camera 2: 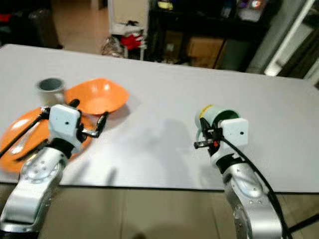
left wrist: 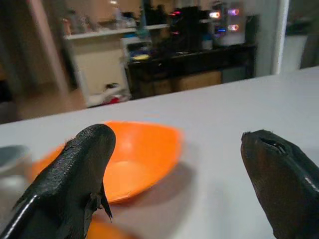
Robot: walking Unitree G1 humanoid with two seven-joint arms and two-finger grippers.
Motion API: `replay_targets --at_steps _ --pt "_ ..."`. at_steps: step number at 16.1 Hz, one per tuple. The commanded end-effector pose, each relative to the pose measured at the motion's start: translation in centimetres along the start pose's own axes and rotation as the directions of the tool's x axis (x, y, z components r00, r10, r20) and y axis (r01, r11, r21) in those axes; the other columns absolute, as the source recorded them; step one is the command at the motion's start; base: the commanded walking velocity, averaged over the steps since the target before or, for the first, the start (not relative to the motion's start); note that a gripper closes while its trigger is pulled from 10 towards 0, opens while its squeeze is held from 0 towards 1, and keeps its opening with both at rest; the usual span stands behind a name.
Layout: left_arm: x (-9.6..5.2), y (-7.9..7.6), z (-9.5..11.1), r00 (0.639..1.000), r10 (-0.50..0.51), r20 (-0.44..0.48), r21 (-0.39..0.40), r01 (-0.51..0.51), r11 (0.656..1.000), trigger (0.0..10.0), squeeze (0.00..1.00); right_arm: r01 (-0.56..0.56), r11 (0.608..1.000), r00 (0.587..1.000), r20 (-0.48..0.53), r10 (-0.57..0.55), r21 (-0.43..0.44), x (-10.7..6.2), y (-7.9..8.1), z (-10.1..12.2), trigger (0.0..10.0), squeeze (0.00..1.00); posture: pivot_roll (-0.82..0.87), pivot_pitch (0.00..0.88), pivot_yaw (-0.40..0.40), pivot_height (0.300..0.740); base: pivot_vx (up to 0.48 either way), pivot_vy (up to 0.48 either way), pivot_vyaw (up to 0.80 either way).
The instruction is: Setting the table
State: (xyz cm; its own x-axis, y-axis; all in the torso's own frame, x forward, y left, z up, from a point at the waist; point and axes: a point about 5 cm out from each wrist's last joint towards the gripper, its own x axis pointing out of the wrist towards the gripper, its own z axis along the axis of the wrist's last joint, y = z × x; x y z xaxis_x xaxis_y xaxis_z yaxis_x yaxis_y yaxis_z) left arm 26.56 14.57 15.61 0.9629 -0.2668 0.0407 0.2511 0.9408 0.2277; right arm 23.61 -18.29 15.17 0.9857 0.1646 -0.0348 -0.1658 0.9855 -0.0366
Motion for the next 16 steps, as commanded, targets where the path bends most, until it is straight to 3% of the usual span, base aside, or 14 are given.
replay_targets --at_steps 1,5,10,16 --pt "0.0 -0.1 0.4 1.000 -0.014 0.015 0.020 0.014 1.000 10.0 0.00 0.004 1.000 1.000 0.020 -0.004 -0.003 0.2 -0.2 0.3 10.0 0.00 0.03 0.000 -0.087 0.740 0.296 0.000 0.00" --pt "0.0 -0.8 0.3 0.999 -0.051 0.009 0.023 0.051 0.998 10.0 0.00 0.033 0.999 0.999 -0.017 -0.032 0.027 -0.4 -0.3 -0.3 10.0 0.00 0.02 0.000 -0.073 0.740 0.294 0.000 0.00" --pt "0.1 -1.4 0.3 0.997 -0.080 0.010 0.021 0.080 0.997 10.0 0.00 0.062 0.998 0.998 -0.022 -0.061 0.031 -0.9 -1.0 -0.4 10.0 0.00 0.00 0.000 -0.063 0.740 0.296 0.000 -0.80" --pt "0.2 -1.7 0.4 0.995 -0.096 0.013 0.027 0.096 0.995 10.0 0.00 0.068 0.997 0.996 -0.056 -0.067 0.020 -1.1 -1.6 -0.7 10.0 0.00 0.00 0.000 -0.059 0.740 0.294 0.000 0.00"
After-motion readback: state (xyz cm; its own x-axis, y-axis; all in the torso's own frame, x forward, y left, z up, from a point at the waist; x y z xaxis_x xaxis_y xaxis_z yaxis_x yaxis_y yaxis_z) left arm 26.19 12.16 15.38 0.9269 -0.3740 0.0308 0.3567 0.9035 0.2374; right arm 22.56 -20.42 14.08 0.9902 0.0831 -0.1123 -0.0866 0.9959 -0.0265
